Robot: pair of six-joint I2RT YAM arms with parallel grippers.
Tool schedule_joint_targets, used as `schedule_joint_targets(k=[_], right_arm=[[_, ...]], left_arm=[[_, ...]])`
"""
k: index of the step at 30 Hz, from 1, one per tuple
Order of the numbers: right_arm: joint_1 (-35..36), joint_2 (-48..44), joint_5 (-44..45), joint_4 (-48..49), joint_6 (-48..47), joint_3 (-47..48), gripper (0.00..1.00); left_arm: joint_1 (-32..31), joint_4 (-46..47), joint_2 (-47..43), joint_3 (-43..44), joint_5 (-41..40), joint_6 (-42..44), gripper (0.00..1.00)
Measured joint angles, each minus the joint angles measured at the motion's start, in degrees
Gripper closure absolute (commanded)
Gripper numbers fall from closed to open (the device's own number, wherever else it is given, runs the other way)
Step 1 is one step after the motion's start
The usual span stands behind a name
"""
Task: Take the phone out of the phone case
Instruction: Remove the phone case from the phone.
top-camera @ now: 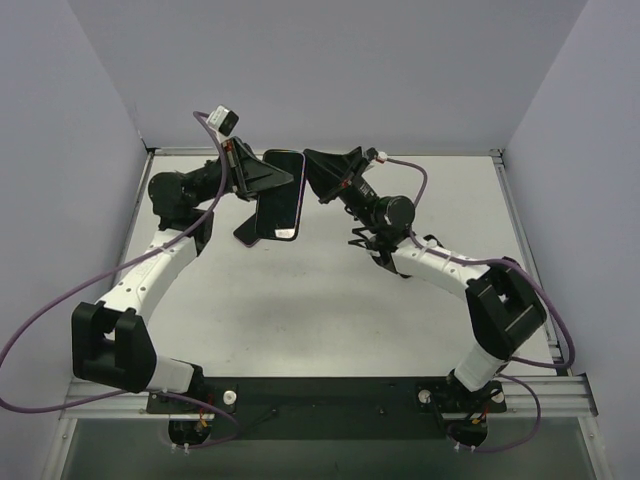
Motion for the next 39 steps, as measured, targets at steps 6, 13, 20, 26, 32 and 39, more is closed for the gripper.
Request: schedule_joint_targets(k=[6,13,20,26,32,39], right_arm=[[-1.0,-8.0,-1.7,-19.8,-14.4,2.1,1.00],[-1.1,-13.6,-0.6,-44.5,-32.3,10.0,1.00],[-1.1,-13.7,4.3,-52.7,-39.8,11.3,0.90],[-1.1,-13.7,4.9,-55.5,-42.8,10.8,0.87],[-0.7,-13.7,4.7,-55.8,-44.7,10.1,0.75],[-0.1,-13.0,4.0,-58.8,-48.5,11.7,0.74]], left_arm=[[-0.2,1.1,0.7,1.9,0.6,-1.9,1.00],[0.0,2.8,1.2,2.6,-1.4,-4.7,1.00],[0.7,1.7,3.9,2.6,-0.7,-6.6,1.00],[1.2,0.4,4.4,2.6,0.8,-7.0,1.00],[2.1,-0.3,4.5,2.6,3.1,-7.2,1.00],[3.3,0.6,4.5,2.6,5.4,-7.3,1.00]])
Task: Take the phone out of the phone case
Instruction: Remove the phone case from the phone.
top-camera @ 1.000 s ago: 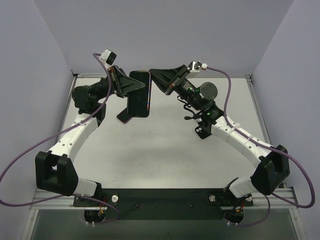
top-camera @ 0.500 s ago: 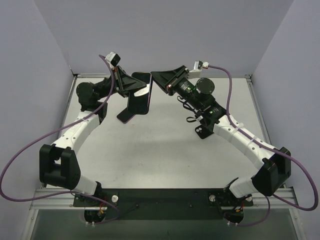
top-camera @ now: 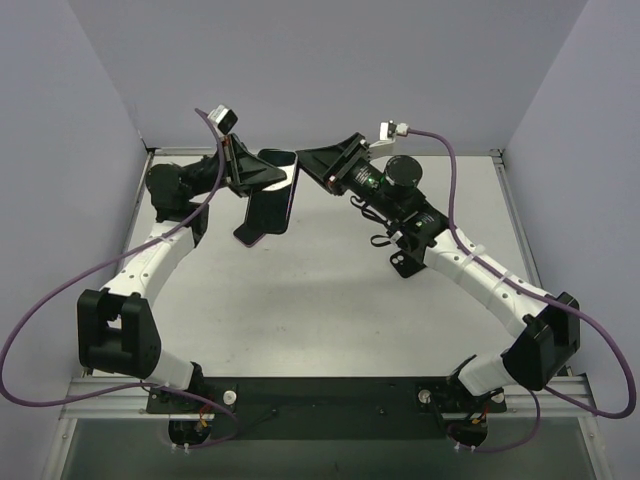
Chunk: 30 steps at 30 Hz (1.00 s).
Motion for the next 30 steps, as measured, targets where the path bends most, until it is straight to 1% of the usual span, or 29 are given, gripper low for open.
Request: schedule_joint_targets(k=[7,17,18,21,22,24,30], right_arm=[[0.7,0.3,-2.0,-3.5,-5.0,1.4,0.75],[1.6,1.8,-6.8,-12.0,-12.0,4.6,0.76],[1.6,2.1,-7.1,-12.8,-12.4,5.3,0.76],[1.6,3.2,-8.1,-14.3,-13.0,7.3,0.86],[1.6,3.4,-8.4,-14.3,-13.0,7.7,0.93],[1.6,3.7,-8.9,-14.2,-12.8,7.9,1.00],[1.6,2.6,-6.7,-15.1,-11.9,4.8,1.00]], left_arm=[[1.4,1.5,0.7,0.0,3.9,-0.5,1.00],[3.3,6.8,3.5,0.0,11.6,0.2,1.00],[3.4,7.0,3.6,0.0,12.0,0.3,1.00],[3.8,7.2,3.6,-0.1,12.2,0.7,1.00],[3.9,7.3,3.6,-0.2,12.2,0.9,1.00],[4.0,7.3,3.7,-0.5,12.2,1.5,1.00],[3.8,8.9,5.2,-4.7,12.2,2.3,1.00]])
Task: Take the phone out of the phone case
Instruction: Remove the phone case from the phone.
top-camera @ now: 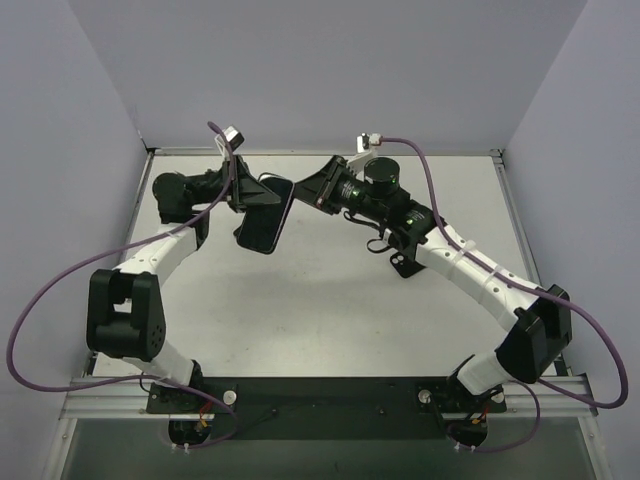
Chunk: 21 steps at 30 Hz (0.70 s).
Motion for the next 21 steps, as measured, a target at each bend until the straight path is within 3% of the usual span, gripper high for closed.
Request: schedule_joint_targets(k=[1,5,12,17,21], right_arm=[[0.0,-0.5,1.0,0.0,0.3,-1.1,1.00],[0.2,-3.9,5.2,-1.6,1.8,-6.6,1.00],[4.8,-6.8,8.2,-19.7,0.7,-10.7,1.00],[1.9,-6.9,10.0,-32.4,-1.0,-12.7,1.00],[-0.9,-7.6,12.3,-36.8,-2.2,-12.7,1.00]], left_arm=[[-0.1,-0.2,0.4,-0.7,0.0,0.6,0.95],[-2.3,-5.7,1.1,-2.8,-0.6,6.4,0.12],[-6.6,-19.1,0.8,-2.7,-12.8,18.8,0.09],[-6.5,-25.9,-0.4,-3.8,-17.9,26.5,0.08],[-6.4,-31.5,-0.8,-5.8,-20.3,31.1,0.07]])
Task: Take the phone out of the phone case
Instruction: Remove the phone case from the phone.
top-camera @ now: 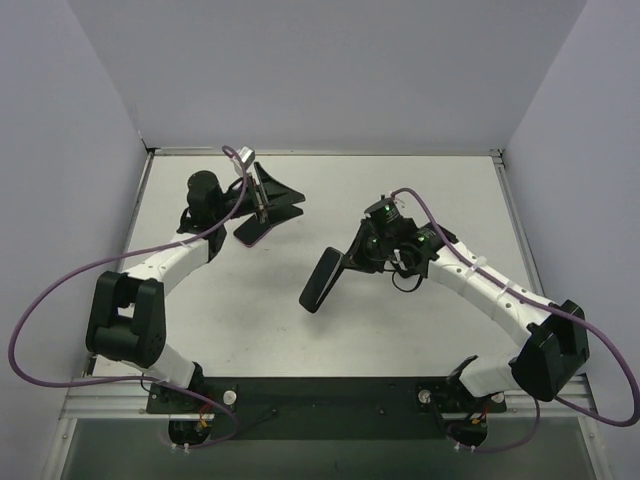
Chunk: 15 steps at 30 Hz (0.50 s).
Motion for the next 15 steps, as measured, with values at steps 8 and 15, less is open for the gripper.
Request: schedule_joint_targets(k=[8,15], right_arm=[[-1.0,3.3,5.1,-11.8,-5.8,7.7,1.00],[-1.1,16.4,7.0,-20.5,-12.3,19.4,1.00]], left_arm=[[0.0,-8.9,0.0,-1.7,-2.6,5.5,0.05],[0.1,-22.8,-0.1,-1.7,-6.3,13.1,0.04]])
